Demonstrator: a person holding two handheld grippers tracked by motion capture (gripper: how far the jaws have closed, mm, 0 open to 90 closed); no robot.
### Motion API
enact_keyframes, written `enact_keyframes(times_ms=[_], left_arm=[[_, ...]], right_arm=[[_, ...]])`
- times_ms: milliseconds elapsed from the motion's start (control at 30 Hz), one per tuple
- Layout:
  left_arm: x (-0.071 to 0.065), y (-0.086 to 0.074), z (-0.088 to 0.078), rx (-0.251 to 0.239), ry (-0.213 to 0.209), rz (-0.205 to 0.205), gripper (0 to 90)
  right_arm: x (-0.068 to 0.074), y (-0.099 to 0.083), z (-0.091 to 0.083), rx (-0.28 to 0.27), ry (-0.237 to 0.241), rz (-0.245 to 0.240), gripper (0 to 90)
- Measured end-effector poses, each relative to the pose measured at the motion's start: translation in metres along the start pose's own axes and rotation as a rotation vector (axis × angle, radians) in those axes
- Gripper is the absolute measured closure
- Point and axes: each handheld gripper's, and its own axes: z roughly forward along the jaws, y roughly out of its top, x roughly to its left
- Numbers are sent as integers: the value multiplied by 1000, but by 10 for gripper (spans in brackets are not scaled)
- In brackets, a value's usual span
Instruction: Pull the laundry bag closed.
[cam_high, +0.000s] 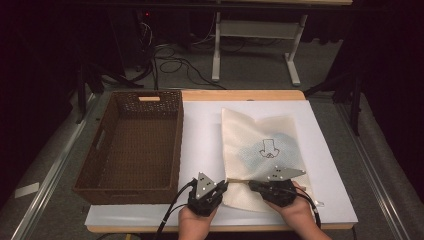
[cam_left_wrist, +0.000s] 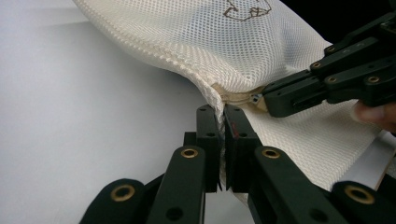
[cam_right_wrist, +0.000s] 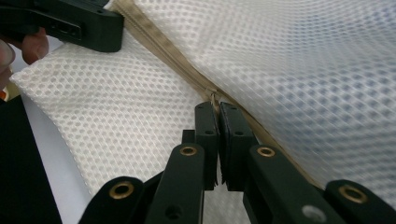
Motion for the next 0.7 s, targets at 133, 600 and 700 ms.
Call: enact_keyframes(times_ms=[133, 600, 700], left_arm=[[-1, -2, 4, 23, 1, 16, 860], [2, -3, 4, 38, 8, 28, 858], [4, -4, 4, 42, 6, 18, 858]], right_arm=[[-7, -2, -4, 2, -8, 13, 879], [-14, -8, -18, 11, -34, 3, 881], [-17, -10, -23, 10, -38, 0, 880]])
